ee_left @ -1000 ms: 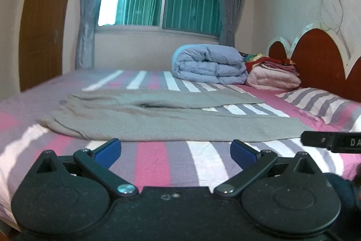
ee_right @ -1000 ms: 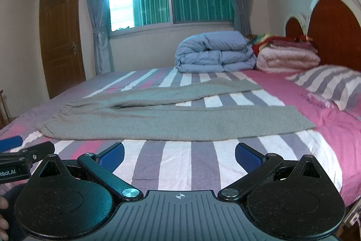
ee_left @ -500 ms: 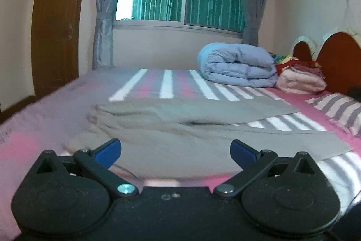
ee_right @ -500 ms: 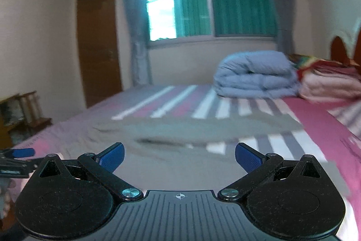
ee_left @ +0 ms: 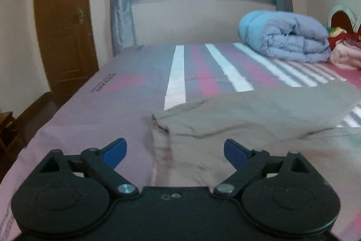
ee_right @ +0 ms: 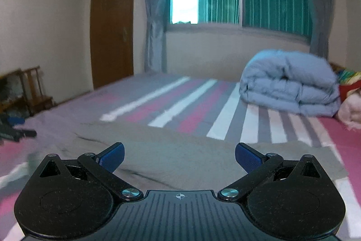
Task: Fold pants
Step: 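Move both tools down to the grey sweatpants, left tool to the leg ends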
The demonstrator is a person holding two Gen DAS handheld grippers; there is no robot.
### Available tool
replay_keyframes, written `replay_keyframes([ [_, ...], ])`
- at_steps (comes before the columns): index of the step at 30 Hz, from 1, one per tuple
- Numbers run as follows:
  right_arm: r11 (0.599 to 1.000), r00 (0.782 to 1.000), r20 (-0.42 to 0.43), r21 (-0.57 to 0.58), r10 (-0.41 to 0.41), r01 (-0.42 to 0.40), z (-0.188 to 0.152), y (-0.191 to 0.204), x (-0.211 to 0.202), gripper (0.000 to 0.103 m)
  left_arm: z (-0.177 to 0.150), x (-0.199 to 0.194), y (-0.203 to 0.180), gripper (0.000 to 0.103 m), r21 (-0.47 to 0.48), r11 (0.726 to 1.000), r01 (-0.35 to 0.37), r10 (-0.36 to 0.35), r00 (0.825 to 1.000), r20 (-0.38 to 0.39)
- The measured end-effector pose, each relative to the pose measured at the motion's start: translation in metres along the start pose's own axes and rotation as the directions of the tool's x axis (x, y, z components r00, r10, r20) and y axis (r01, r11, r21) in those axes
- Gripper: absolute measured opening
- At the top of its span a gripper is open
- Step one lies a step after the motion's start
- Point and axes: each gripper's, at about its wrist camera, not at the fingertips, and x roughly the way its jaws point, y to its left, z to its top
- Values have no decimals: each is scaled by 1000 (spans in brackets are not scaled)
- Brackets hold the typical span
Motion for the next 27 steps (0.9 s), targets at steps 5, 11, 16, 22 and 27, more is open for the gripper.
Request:
replay_keyframes([
  [5,1000,998,-56,-10,0,-1,1,-26,103,103,17,89,35,72,-13,996,86,-86,994,-60],
  [11,999,992,-123,-16,29,-31,1,-58,213,77,23,175,52,67,-20,989,149,-150,977,-149],
  [16,995,982,-179,-72,51,-65,-3,-74,278,77,22,210,56,68,-4,980,199,-196,964,-177],
  [22,985,973,-224,-145,61,-95,-7,-88,316,77,24,223,63,59,-18,968,252,-251,953,-172],
  [27,967,957,-287,-226,51,-119,-7,-92,343,77,31,227,65,45,-10,954,300,-297,937,-185],
])
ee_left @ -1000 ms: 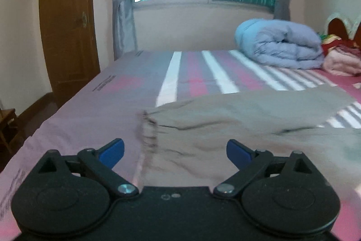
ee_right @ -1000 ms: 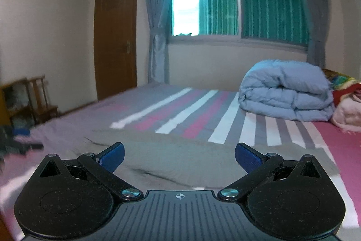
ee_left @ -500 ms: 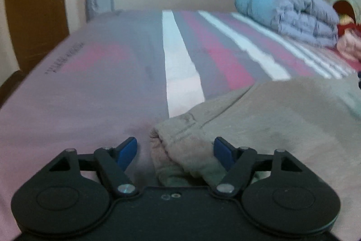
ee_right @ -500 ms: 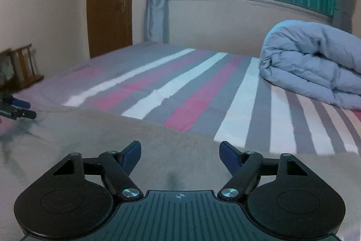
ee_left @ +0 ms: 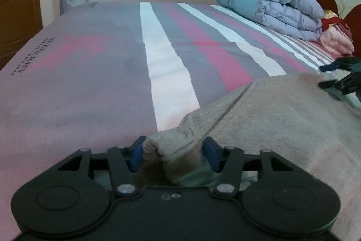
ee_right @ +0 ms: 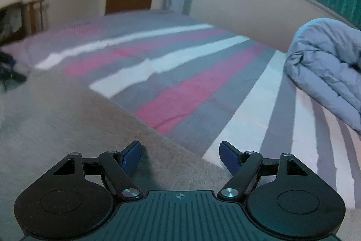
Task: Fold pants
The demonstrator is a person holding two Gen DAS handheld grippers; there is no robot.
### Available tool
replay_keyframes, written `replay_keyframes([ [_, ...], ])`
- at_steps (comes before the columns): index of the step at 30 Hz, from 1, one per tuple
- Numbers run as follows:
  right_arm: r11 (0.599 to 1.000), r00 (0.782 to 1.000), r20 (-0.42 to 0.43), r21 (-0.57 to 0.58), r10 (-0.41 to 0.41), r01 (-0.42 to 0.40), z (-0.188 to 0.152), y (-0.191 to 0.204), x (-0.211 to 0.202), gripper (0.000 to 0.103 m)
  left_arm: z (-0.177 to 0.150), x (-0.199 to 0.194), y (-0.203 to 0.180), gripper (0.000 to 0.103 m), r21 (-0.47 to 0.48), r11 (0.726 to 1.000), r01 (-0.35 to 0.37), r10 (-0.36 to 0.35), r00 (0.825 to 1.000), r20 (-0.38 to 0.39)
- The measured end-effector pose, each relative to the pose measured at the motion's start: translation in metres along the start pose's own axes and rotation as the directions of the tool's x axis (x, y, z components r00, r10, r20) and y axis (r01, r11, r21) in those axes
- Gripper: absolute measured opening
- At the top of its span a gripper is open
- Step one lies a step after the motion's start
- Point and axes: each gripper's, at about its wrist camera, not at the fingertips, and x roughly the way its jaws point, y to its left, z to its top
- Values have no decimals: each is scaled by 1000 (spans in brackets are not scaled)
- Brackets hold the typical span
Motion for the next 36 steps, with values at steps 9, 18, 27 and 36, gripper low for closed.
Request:
replay_keyframes([
  [9,998,993,-99,0,59,-60,1,-2,13,8,1,-6,-5,29,7,1000,-9,9,998,64],
  [18,998,997,72,-64,-7,12,2,32,-108,5,-5,-90,-19,20,51,998,33,-47,956,291],
  [27,990,984,171,-116,-60,80,-50,109,-231,3,-61,-173,-63,19,43,997,58,-70,911,406],
  [36,995,993,76,-47,-88,92,-139,201,-265,4,-142,-195,-92,32,-79,993,-88,102,974,203],
])
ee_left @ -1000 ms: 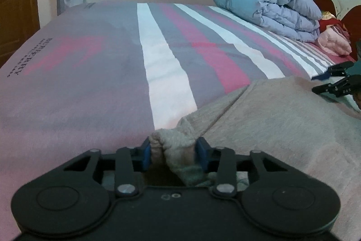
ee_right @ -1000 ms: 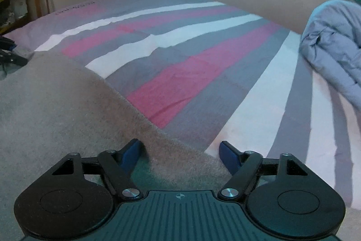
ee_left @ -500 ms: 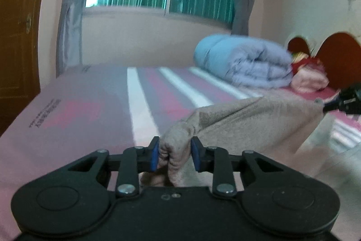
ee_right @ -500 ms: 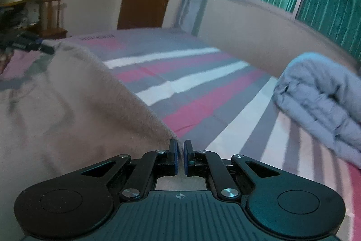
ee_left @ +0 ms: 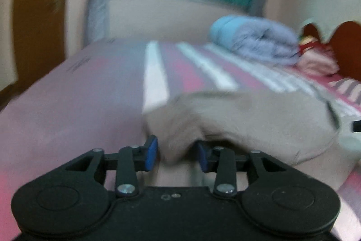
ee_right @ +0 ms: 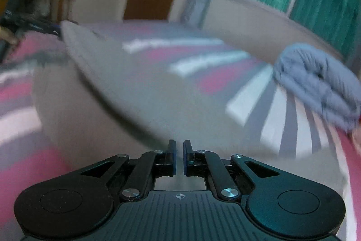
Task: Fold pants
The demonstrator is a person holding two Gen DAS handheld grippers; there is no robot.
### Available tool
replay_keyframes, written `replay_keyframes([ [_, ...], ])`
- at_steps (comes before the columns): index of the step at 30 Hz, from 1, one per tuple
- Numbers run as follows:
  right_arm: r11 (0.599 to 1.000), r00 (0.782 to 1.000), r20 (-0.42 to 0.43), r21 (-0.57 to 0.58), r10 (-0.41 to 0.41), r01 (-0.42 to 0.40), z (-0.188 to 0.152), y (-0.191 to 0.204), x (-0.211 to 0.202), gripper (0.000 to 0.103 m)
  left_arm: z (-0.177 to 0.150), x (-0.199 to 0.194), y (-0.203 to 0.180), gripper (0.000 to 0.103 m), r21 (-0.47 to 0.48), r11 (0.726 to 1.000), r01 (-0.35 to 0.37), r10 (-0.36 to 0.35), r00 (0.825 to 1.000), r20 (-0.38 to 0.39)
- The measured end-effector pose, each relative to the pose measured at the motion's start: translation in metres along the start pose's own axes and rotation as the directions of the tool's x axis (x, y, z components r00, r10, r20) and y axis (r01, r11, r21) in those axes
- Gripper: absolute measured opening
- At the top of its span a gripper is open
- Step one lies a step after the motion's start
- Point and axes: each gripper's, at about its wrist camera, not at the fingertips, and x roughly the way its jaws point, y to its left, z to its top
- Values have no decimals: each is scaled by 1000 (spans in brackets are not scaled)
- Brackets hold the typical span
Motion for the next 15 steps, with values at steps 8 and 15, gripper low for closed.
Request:
replay_keyframes([
  [8,932,993,85,358,-86,50,-36,-3,-53,68,-8,-45,-16,63,-324,944,-64,84,995,46],
  [15,817,988,89,575,-125,51,-30,-30,-55,68,-4,2,3,44,-592,806,-6,-25,999,-43],
])
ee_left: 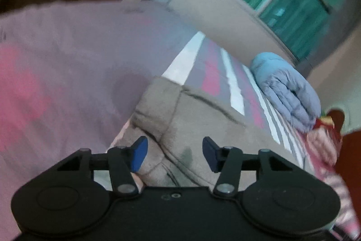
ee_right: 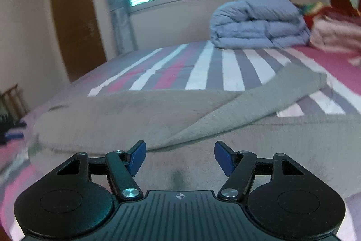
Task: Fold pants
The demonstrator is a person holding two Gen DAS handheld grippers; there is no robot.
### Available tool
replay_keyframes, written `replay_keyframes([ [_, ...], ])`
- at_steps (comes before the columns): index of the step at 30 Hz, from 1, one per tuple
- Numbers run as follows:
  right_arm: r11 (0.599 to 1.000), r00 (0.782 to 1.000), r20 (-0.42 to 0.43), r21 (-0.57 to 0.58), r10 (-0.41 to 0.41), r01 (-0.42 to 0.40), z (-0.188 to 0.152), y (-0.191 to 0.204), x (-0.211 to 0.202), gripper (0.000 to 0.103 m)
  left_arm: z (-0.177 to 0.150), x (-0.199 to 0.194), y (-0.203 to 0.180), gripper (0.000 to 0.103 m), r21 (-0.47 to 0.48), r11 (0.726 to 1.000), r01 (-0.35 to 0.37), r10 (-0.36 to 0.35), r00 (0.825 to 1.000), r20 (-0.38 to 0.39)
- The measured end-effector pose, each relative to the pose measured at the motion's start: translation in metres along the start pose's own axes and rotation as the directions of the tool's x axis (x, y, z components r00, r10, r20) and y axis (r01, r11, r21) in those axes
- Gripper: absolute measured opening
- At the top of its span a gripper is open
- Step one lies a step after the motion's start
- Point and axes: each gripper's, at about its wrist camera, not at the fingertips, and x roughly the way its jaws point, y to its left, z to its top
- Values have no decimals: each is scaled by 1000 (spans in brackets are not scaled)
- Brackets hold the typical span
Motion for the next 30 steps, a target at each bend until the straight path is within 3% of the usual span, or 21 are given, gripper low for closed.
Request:
replay_keyframes([
  [4,999,1000,9,47,-1,1,7,-7,1,68,-2,23,17,44,-154,987,52,-59,997,-44],
  [7,997,1000,-1,80,4,-4,8,-11,11,68,1,40,29,43,-241,966,92,-100,995,-19],
  [11,991,1000,-22,132,6,-3,7,-16,28,68,1,53,44,36,-311,943,120,-118,993,25],
  [15,983,999,-48,184,3,6,8,-20,45,68,-1,56,51,26,-339,934,116,-107,993,45],
  [21,920,991,-132,391,25,29,15,-38,83,68,8,46,40,15,-255,964,76,-75,997,15],
  [22,902,989,-145,430,27,38,16,-45,88,64,9,43,39,13,-250,965,78,-78,997,14],
  [23,884,988,-149,466,35,39,17,-51,92,21,11,40,38,12,-246,966,83,-82,996,14],
  [24,864,985,-165,503,57,34,18,-58,96,5,13,37,37,11,-246,964,97,-96,995,20],
  [26,836,985,-137,549,102,-10,22,-68,91,4,19,26,30,11,-225,963,148,-141,989,44],
  [30,893,993,-27,442,112,-89,39,-57,38,4,26,0,18,11,-164,967,193,-186,981,58],
])
